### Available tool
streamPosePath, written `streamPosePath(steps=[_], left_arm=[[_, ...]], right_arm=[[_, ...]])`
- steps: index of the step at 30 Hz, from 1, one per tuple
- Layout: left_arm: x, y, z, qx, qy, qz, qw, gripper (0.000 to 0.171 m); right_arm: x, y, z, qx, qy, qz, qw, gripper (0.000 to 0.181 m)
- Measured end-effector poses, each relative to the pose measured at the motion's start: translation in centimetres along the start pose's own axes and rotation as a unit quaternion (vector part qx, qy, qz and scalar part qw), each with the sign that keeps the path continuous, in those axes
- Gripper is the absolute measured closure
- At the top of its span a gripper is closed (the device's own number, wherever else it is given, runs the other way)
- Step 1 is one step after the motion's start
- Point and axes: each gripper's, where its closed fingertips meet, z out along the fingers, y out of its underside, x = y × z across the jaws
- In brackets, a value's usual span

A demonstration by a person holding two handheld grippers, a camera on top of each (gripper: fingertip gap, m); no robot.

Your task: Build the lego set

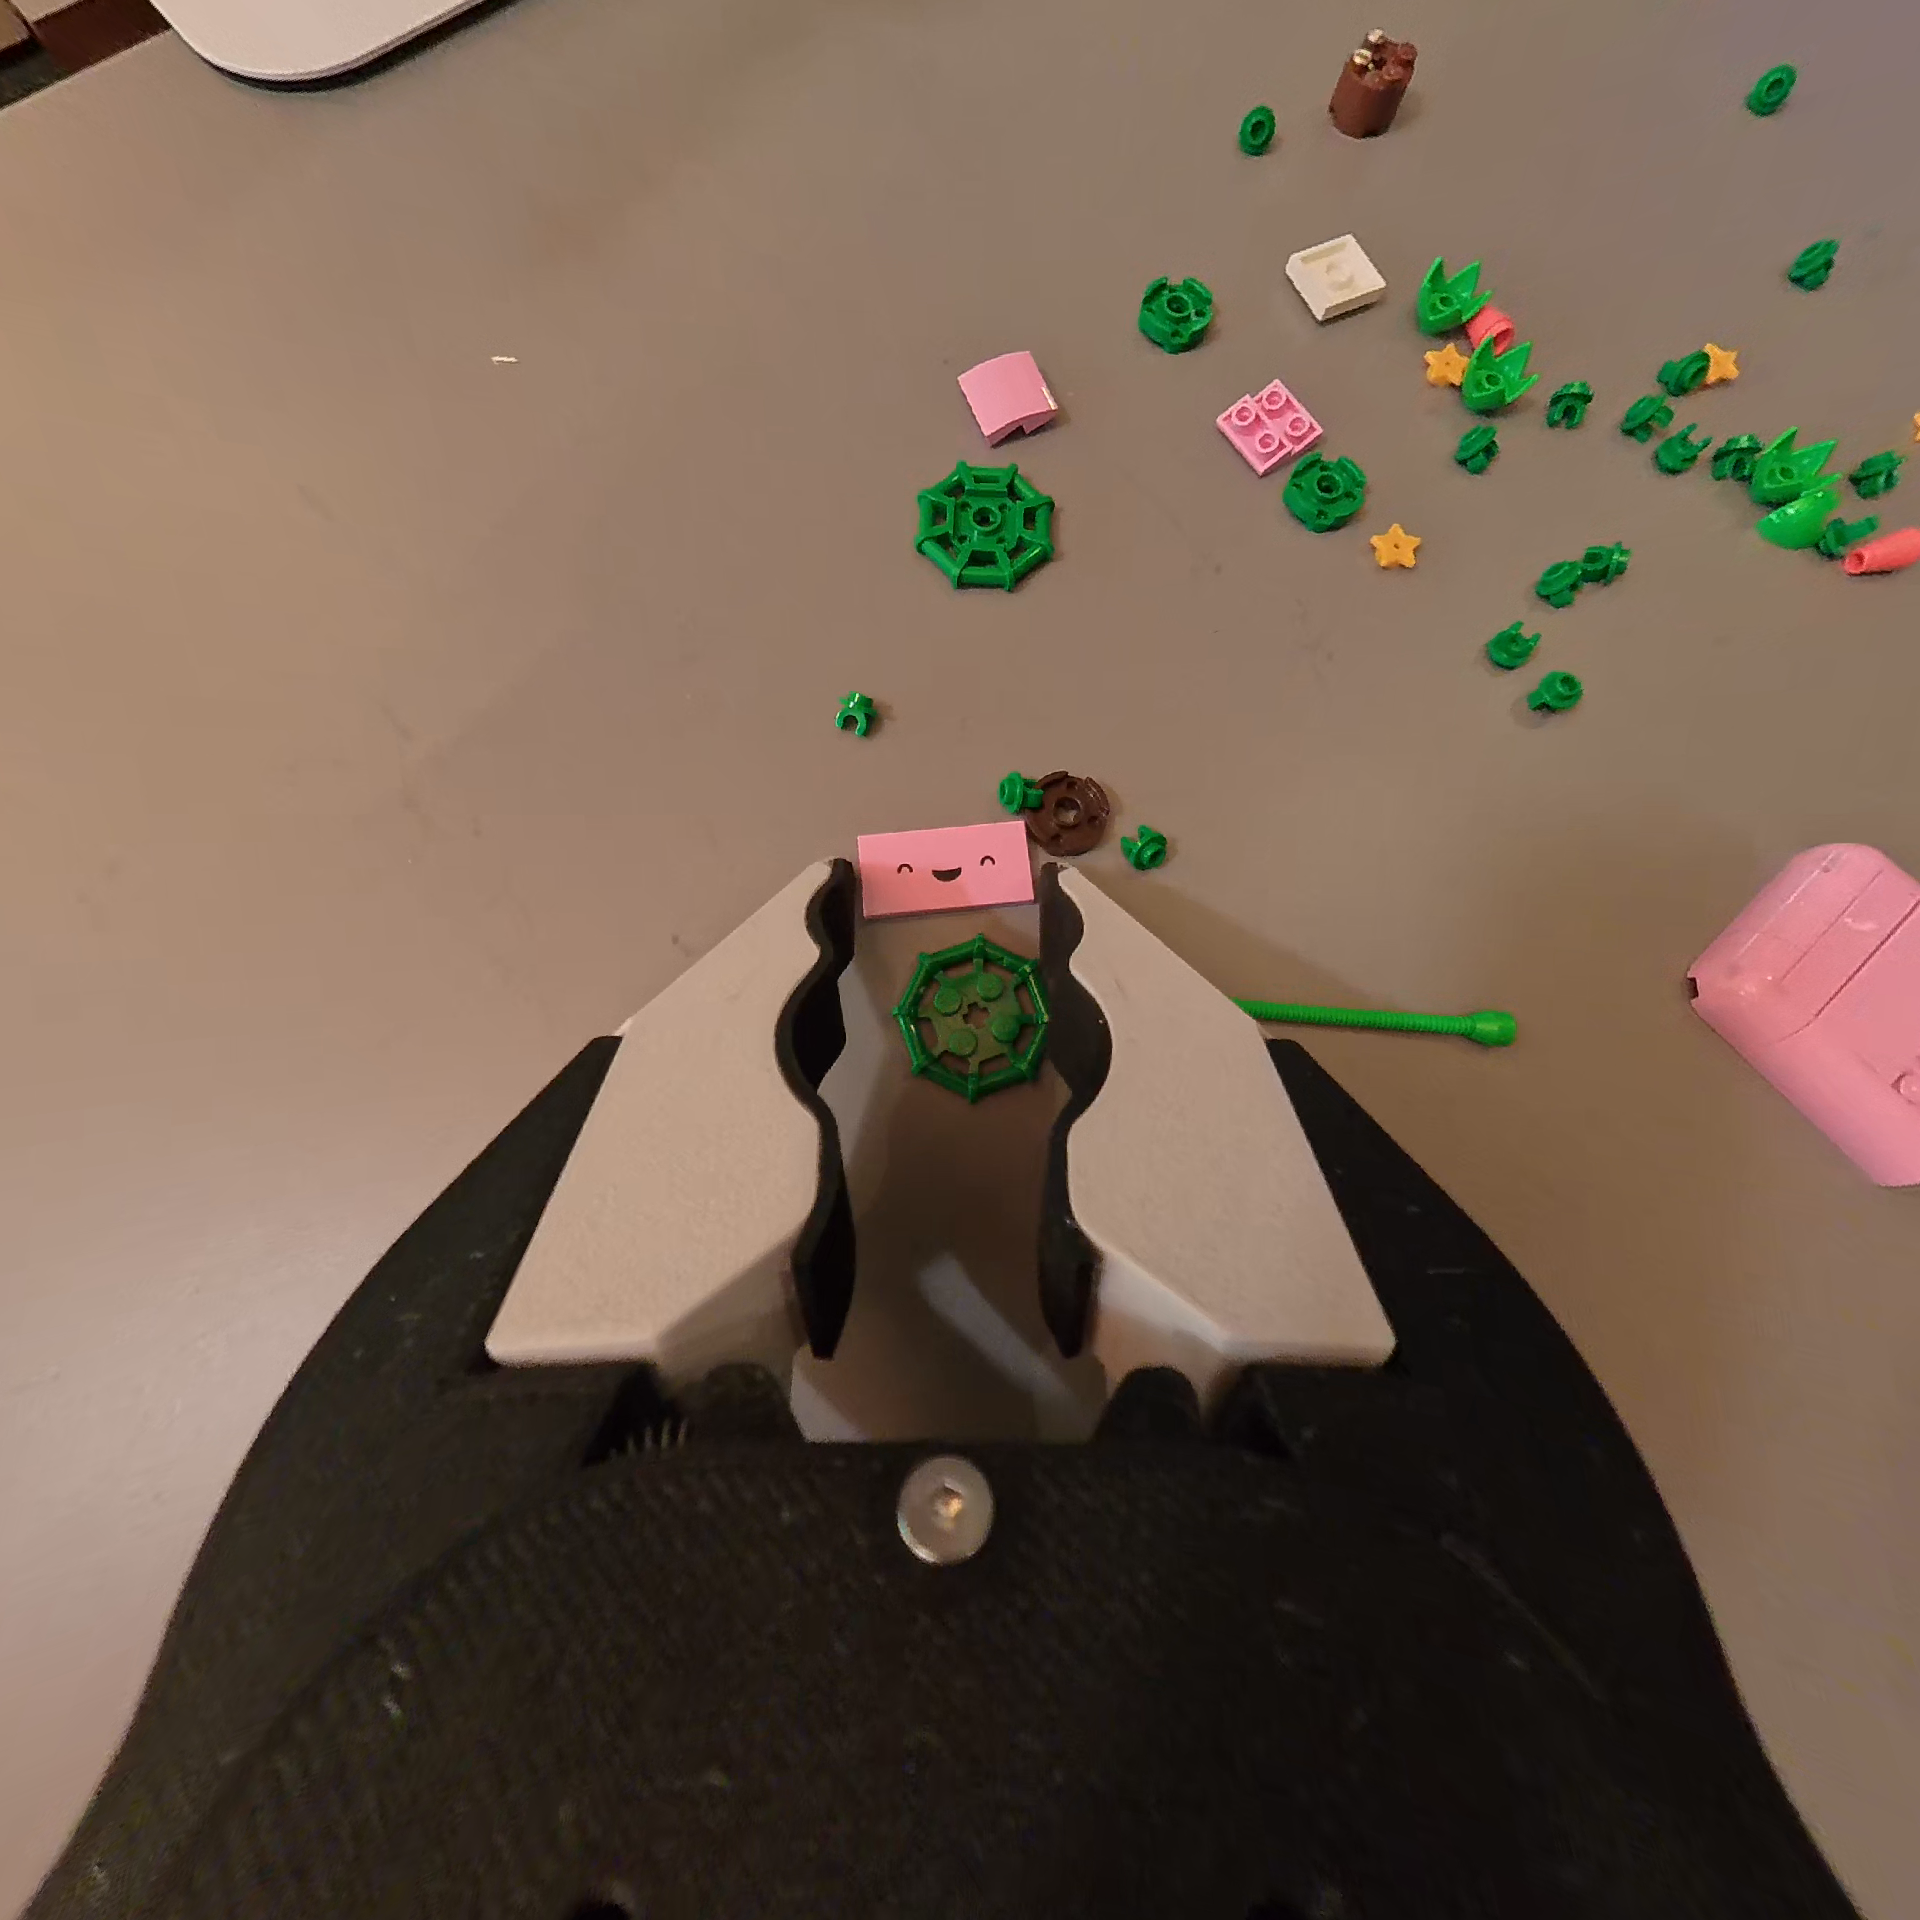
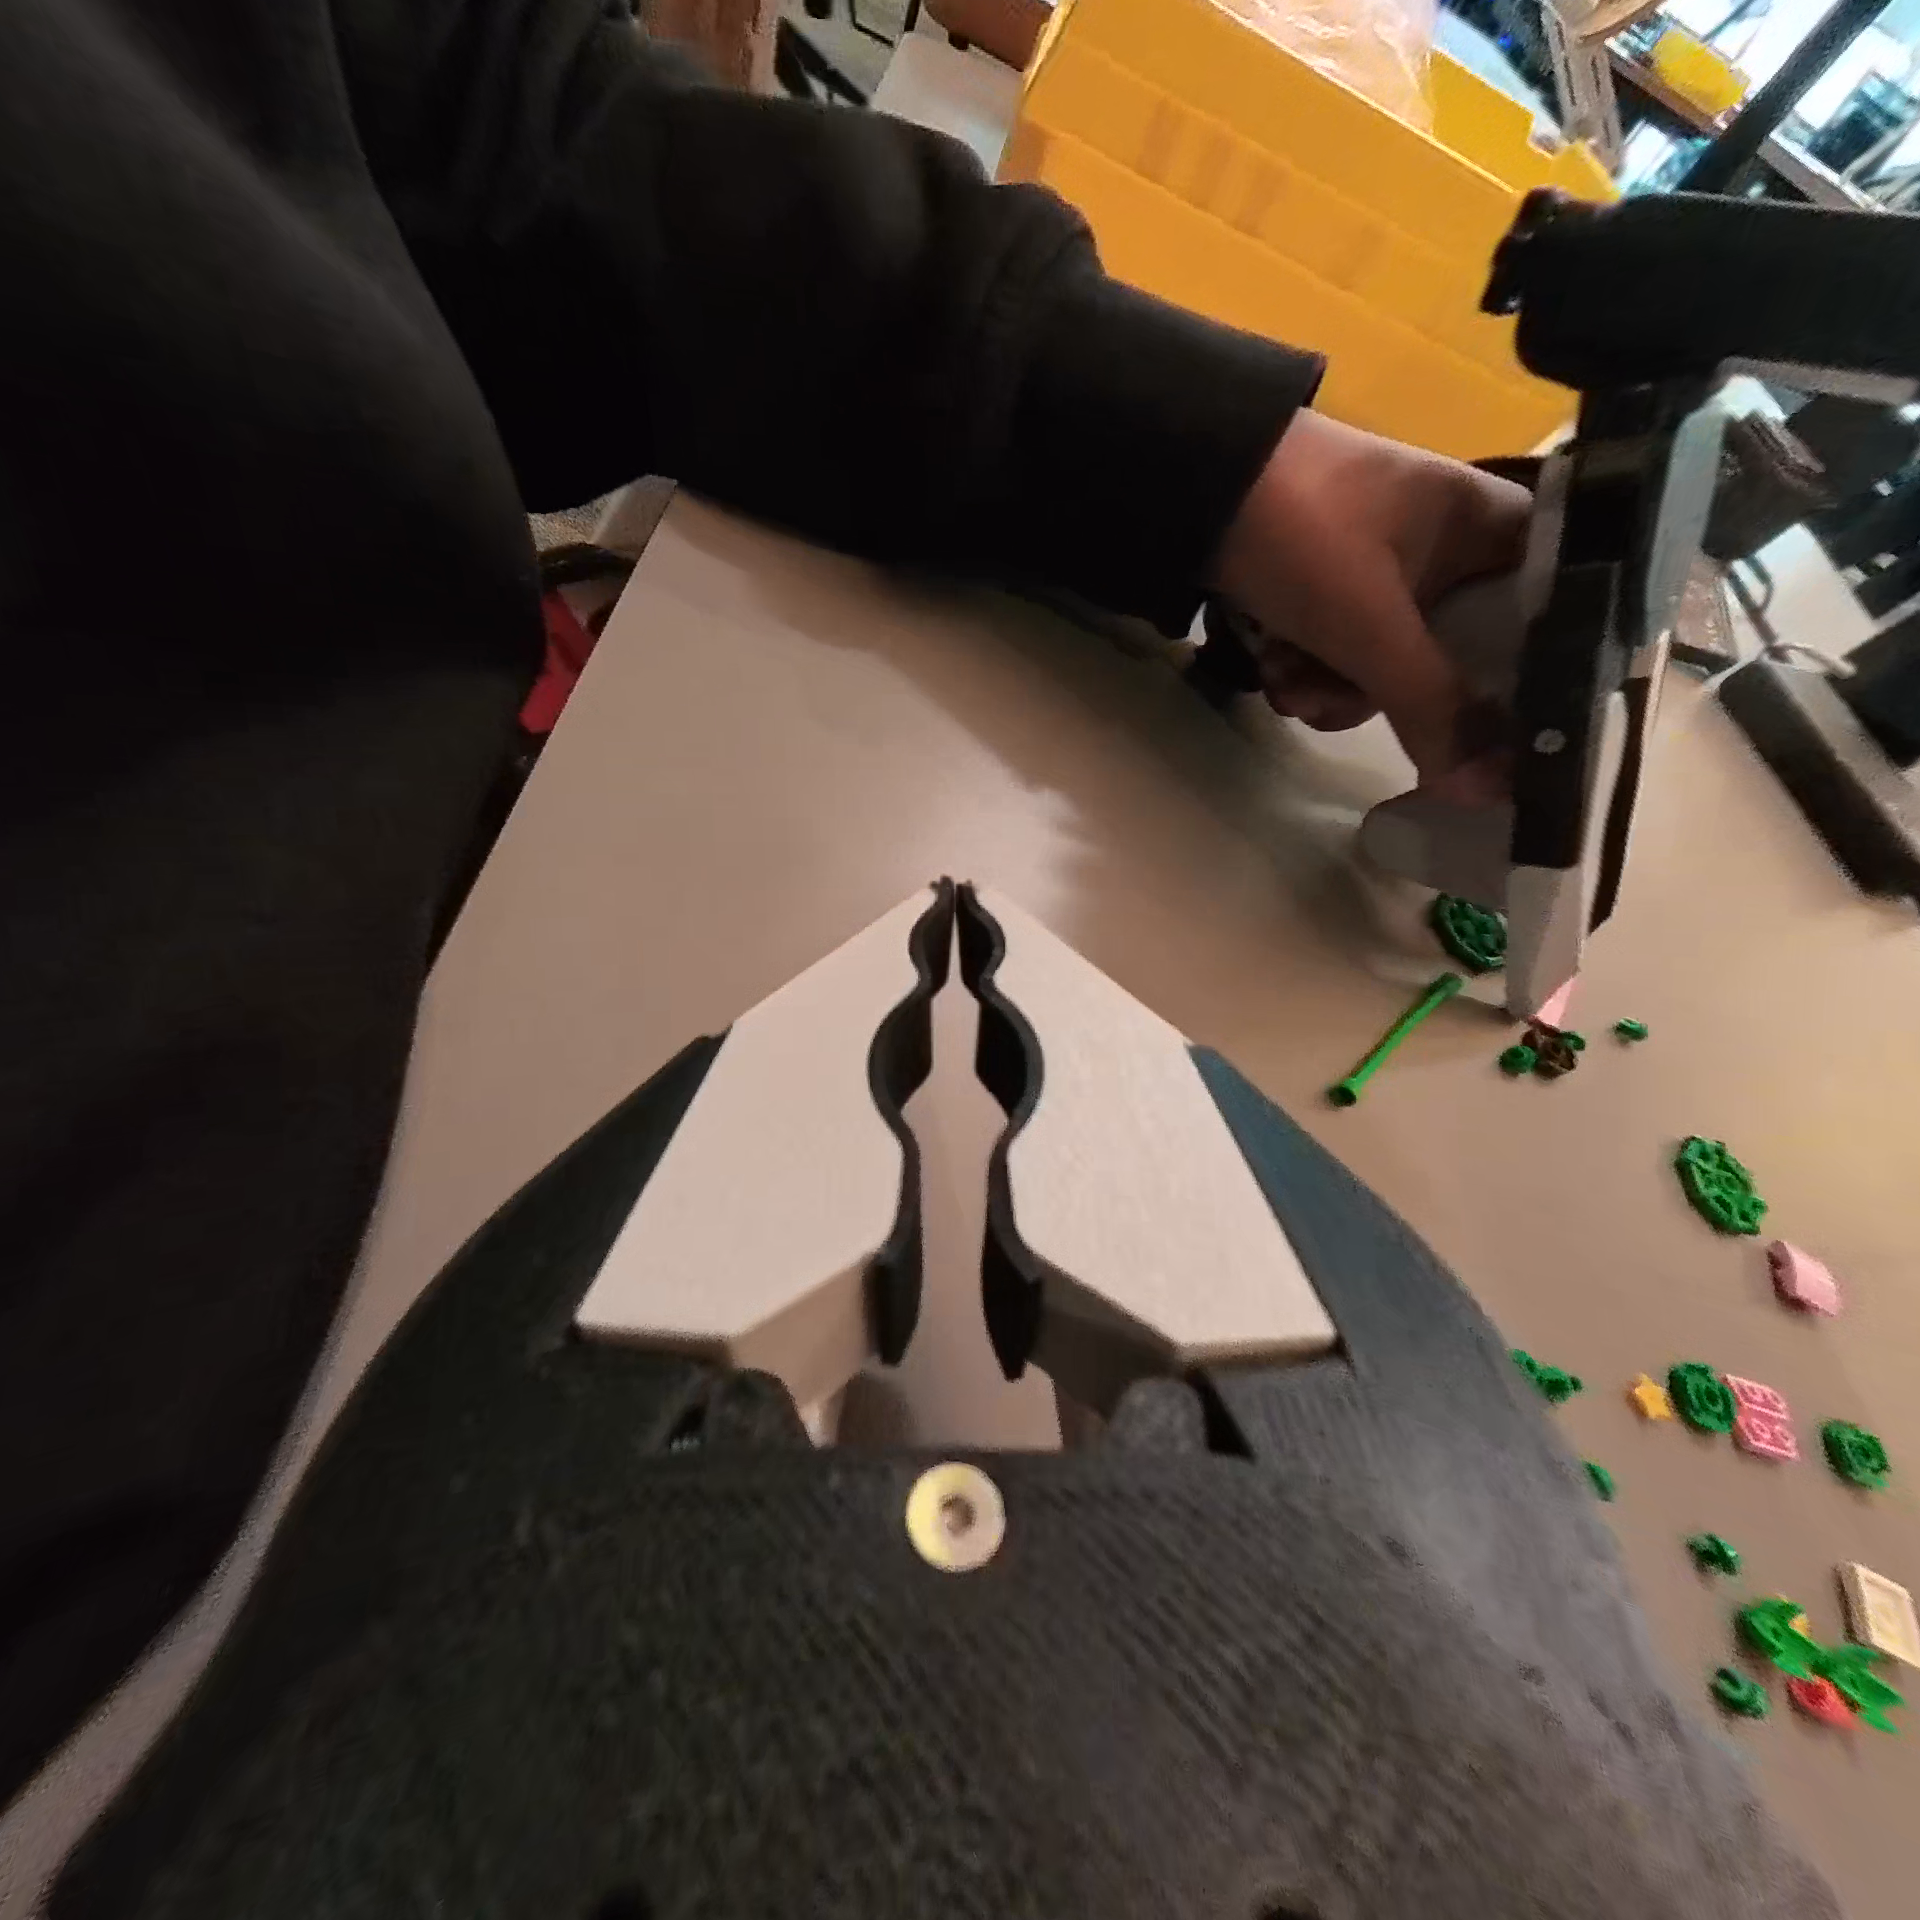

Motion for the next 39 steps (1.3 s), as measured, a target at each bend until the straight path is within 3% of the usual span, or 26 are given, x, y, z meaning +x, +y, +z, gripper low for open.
streamPosePath(steps=[19, 24, 27, 31, 37, 39], left_arm=[[0.0, 0.0, 0.0, -0.001, 0.001, 0.0, 1.0, 0.137], [0.0, 0.0, 0.0, -0.001, 0.001, -0.001, 1.0, 0.137], [0.0, 0.0, 0.0, 0.0, 0.004, -0.004, 1.0, 0.137], [0.0, 0.0, 0.0, 0.0, 0.004, -0.005, 1.0, 0.137], [0.0, 0.0, 0.0, 0.0, 0.004, -0.005, 1.0, 0.136], [0.0, 0.0, 0.0, 0.0, 0.003, -0.004, 1.0, 0.136]], right_arm=[[-0.7, -0.3, -0.1, 0.005, 0.005, -0.024, 1.0, 0.181], [1.9, 0.1, -0.9, 0.005, 0.052, 0.009, 0.999, 0.173], [5.2, 1.1, -3.9, -0.006, 0.12, 0.098, 0.988, 0.148], [7.5, 4.4, -11.4, -0.001, 0.238, 0.214, 0.947, 0.144], [6.6, 10.6, -20.2, -0.069, 0.37, 0.297, 0.878, 0.136], [6.1, 12.6, -21.8, -0.115, 0.393, 0.296, 0.863, 0.12]])
